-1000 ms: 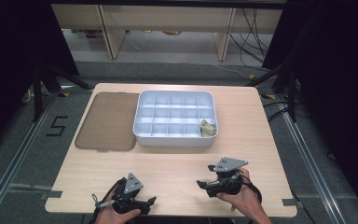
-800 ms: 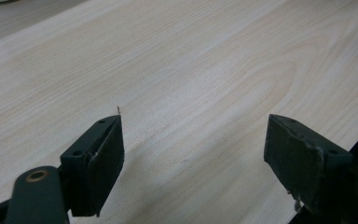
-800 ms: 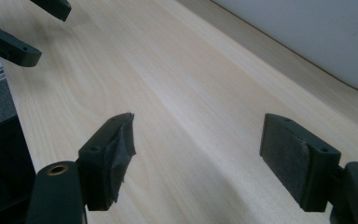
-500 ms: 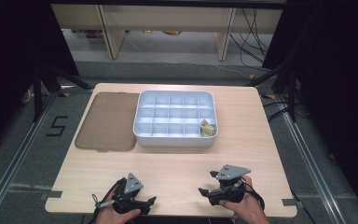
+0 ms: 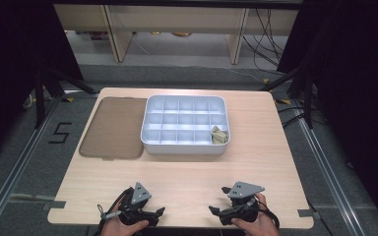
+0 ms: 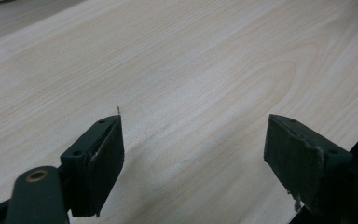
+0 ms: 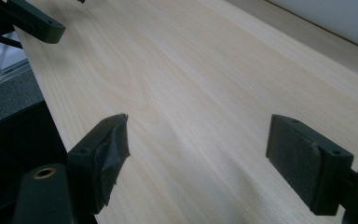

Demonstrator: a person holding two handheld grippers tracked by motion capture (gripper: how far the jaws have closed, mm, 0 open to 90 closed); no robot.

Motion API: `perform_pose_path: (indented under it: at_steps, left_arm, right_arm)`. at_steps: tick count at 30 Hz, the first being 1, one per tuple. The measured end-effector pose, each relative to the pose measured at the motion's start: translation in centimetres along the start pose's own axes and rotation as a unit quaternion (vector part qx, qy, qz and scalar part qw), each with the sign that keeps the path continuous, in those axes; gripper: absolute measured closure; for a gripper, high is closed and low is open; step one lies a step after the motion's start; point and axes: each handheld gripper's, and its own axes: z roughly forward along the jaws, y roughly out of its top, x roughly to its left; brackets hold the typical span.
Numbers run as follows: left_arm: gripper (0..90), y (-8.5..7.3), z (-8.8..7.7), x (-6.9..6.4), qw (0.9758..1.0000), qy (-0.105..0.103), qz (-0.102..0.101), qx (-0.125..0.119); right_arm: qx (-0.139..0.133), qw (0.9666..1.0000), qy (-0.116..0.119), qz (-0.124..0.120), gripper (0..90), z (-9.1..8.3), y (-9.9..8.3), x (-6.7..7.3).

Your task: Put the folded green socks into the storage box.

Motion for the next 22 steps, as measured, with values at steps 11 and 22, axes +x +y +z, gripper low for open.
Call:
perform_pose_path:
  at_steps: [11,22]
  left_arm:
    - [19.6,0.01,0.00,0.03,1.0000,-0.001,0.004,0.002]
    - [19.6,0.00,0.01,0.02,1.0000,-0.001,0.005,0.002]
  right_arm:
    - [-0.007,0.9997,-0.018,0.015,16.2,-0.09,-0.45,0.35]
    - [-0.006,0.9997,-0.018,0.015,16.2,-0.09,-0.45,0.33]
